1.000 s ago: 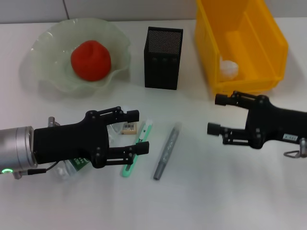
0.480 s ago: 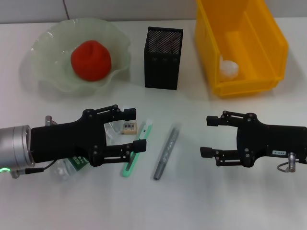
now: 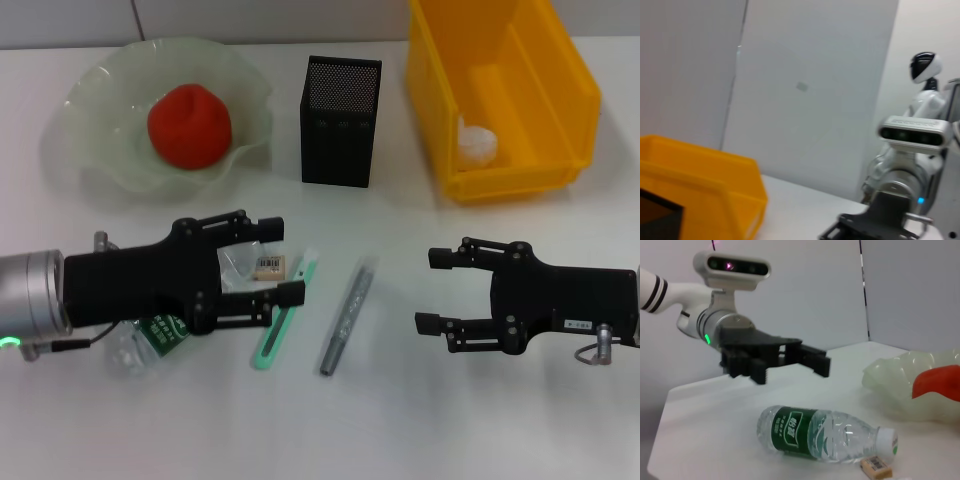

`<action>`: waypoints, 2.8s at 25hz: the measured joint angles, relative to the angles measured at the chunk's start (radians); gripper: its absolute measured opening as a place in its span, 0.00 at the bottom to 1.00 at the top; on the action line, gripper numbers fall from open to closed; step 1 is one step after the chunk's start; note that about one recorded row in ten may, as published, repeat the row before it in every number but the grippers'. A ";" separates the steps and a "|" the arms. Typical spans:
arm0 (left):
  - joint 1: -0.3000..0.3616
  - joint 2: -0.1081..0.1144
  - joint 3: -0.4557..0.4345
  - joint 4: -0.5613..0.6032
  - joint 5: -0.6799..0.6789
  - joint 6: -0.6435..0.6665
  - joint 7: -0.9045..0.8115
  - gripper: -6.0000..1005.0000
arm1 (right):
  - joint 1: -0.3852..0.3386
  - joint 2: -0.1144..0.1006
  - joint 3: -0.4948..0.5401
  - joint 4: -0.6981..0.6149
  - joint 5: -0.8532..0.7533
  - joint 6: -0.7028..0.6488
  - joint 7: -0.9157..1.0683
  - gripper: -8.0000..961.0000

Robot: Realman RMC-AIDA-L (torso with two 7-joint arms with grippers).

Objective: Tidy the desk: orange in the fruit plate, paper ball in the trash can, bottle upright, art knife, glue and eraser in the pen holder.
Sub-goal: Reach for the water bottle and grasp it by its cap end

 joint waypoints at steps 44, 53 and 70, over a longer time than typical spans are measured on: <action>-0.278 -0.033 0.275 0.557 0.685 -0.247 -1.084 0.70 | 0.009 0.004 -0.003 -0.012 -0.007 0.055 0.000 0.85; -0.298 -0.035 0.327 0.479 0.695 -0.327 -1.085 0.70 | 0.011 0.004 -0.003 -0.012 -0.007 0.053 -0.003 0.85; -0.313 -0.038 0.415 0.406 0.720 -0.423 -1.086 0.70 | 0.014 0.003 -0.003 -0.012 -0.007 0.052 -0.003 0.85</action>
